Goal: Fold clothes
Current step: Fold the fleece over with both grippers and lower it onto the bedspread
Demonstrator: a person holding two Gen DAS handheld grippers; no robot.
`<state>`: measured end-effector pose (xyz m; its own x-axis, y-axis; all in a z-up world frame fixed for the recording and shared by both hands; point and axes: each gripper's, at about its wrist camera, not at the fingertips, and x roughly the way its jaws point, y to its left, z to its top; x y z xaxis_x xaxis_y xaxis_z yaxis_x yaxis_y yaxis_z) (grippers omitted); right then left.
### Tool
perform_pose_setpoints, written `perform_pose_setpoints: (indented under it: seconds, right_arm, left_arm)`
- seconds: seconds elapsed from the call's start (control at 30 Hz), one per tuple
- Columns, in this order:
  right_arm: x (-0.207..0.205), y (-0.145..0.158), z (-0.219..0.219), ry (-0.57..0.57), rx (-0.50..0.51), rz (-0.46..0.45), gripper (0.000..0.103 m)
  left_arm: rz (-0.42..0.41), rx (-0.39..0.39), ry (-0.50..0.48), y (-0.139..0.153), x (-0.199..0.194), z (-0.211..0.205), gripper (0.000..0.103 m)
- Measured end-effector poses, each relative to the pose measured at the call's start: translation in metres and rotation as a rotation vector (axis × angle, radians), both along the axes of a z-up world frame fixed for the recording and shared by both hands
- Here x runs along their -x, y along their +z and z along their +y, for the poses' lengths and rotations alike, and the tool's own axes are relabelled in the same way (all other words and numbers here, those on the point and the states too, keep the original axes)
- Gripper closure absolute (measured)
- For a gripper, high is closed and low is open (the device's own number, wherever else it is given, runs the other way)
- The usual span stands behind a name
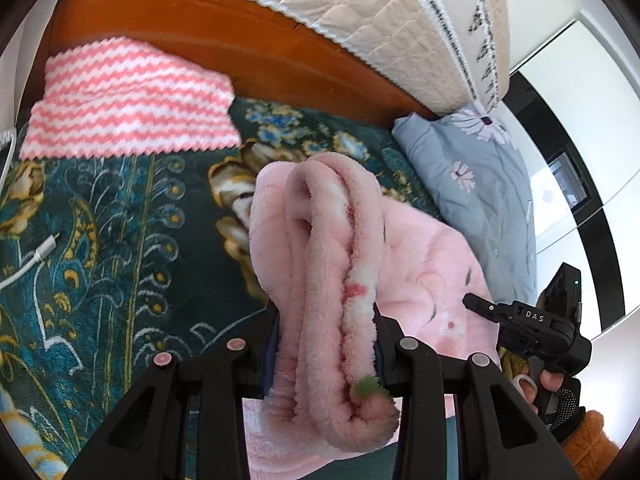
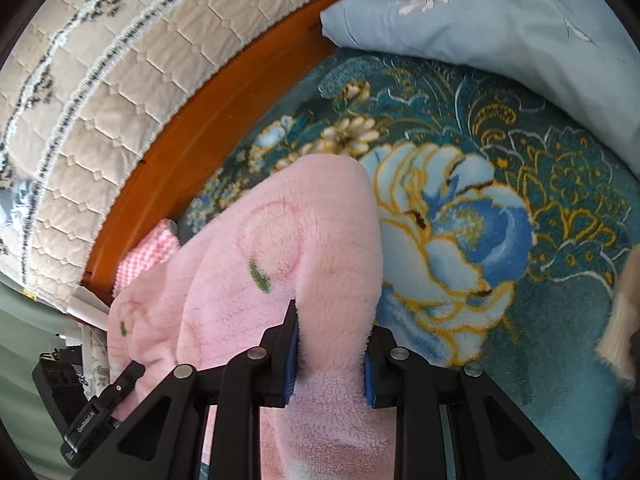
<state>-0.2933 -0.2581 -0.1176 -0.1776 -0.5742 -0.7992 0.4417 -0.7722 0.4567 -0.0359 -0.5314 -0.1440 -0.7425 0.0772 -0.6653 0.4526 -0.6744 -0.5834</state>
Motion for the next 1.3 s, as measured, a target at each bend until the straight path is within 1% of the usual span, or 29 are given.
perform_pose_setpoints:
  seconds: [0.07, 0.13, 0.2, 0.27, 0.33, 0.37, 0.4, 0.47, 0.5, 0.57, 0.67, 0.73, 0.77, 0.83, 0.87, 0.9, 0.93, 1.0, 1.07, 1.1, 1.17, 1.3]
  right_arm:
    - [0.0, -0.001, -0.002, -0.002, -0.003, 0.012, 0.076]
    - [0.002, -0.001, -0.002, -0.006, 0.005, 0.018, 0.076]
    - [0.004, -0.005, -0.002, -0.011, 0.0, 0.01, 0.076]
    - [0.005, -0.011, -0.001, -0.01, -0.019, -0.005, 0.076]
    - [0.005, -0.016, 0.001, -0.006, -0.035, -0.024, 0.072]
    - [0.005, -0.017, 0.003, -0.005, -0.033, -0.03, 0.069]
    - [0.005, -0.016, 0.005, -0.003, -0.029, -0.037, 0.068]
    - [0.005, -0.013, 0.009, -0.002, -0.034, -0.04, 0.066]
    - [0.004, -0.009, 0.011, -0.003, -0.044, -0.033, 0.066]
    - [0.002, 0.0, 0.014, -0.008, -0.067, 0.0, 0.066]
    - [-0.007, 0.015, 0.017, -0.026, -0.096, 0.072, 0.066]
    - [-0.014, 0.024, 0.02, -0.045, -0.115, 0.119, 0.066]
    - [-0.02, 0.026, 0.018, -0.04, -0.112, 0.128, 0.066]
    - [-0.031, 0.027, 0.015, -0.019, -0.096, 0.134, 0.066]
    - [-0.037, 0.027, 0.013, -0.008, -0.088, 0.137, 0.066]
    - [-0.045, 0.026, 0.009, 0.009, -0.077, 0.136, 0.066]
    - [-0.052, 0.023, 0.006, 0.03, -0.067, 0.129, 0.066]
    - [-0.066, 0.018, 0.002, 0.073, -0.05, 0.114, 0.066]
    - [-0.068, 0.013, 0.002, 0.076, -0.054, 0.108, 0.066]
    - [-0.068, 0.01, 0.003, 0.075, -0.057, 0.105, 0.066]
    - [-0.069, 0.004, 0.005, 0.071, -0.064, 0.1, 0.068]
    - [-0.07, -0.007, 0.009, 0.065, -0.077, 0.09, 0.069]
  left_arm:
    - [0.018, -0.01, 0.012, -0.001, -0.002, -0.001, 0.065]
    - [0.028, -0.003, 0.012, -0.001, -0.003, 0.001, 0.065]
    - [0.006, 0.008, 0.0, -0.004, 0.0, 0.004, 0.065]
    - [-0.035, 0.003, -0.001, -0.015, 0.001, 0.006, 0.065]
    - [-0.044, -0.024, -0.003, -0.021, -0.001, 0.006, 0.063]
    - [-0.055, -0.021, -0.011, -0.019, 0.0, 0.006, 0.062]
    - [-0.071, -0.008, -0.02, -0.016, 0.001, 0.006, 0.059]
    - [-0.101, 0.018, -0.04, -0.009, 0.004, 0.008, 0.057]
    - [-0.117, 0.045, -0.055, -0.004, 0.006, 0.01, 0.055]
    - [-0.146, 0.124, -0.076, 0.011, 0.008, 0.015, 0.055]
    - [-0.161, 0.201, -0.068, 0.034, 0.008, 0.018, 0.055]
    - [-0.134, 0.239, -0.056, 0.052, 0.005, 0.02, 0.055]
    - [-0.107, 0.236, -0.065, 0.059, 0.004, 0.021, 0.055]
    - [-0.03, 0.178, -0.128, 0.069, 0.008, 0.027, 0.055]
    - [-0.01, 0.162, -0.151, 0.07, 0.01, 0.031, 0.055]
    - [0.001, 0.154, -0.168, 0.069, 0.012, 0.036, 0.055]
    - [-0.015, 0.145, -0.18, 0.062, 0.015, 0.039, 0.055]
    - [-0.071, 0.129, -0.198, 0.043, 0.02, 0.042, 0.055]
    - [-0.12, 0.114, -0.214, 0.025, 0.023, 0.044, 0.055]
    - [-0.129, 0.105, -0.216, 0.018, 0.022, 0.043, 0.055]
    - [-0.132, 0.088, -0.215, 0.008, 0.018, 0.04, 0.055]
    - [-0.122, 0.101, -0.221, 0.002, 0.014, 0.037, 0.056]
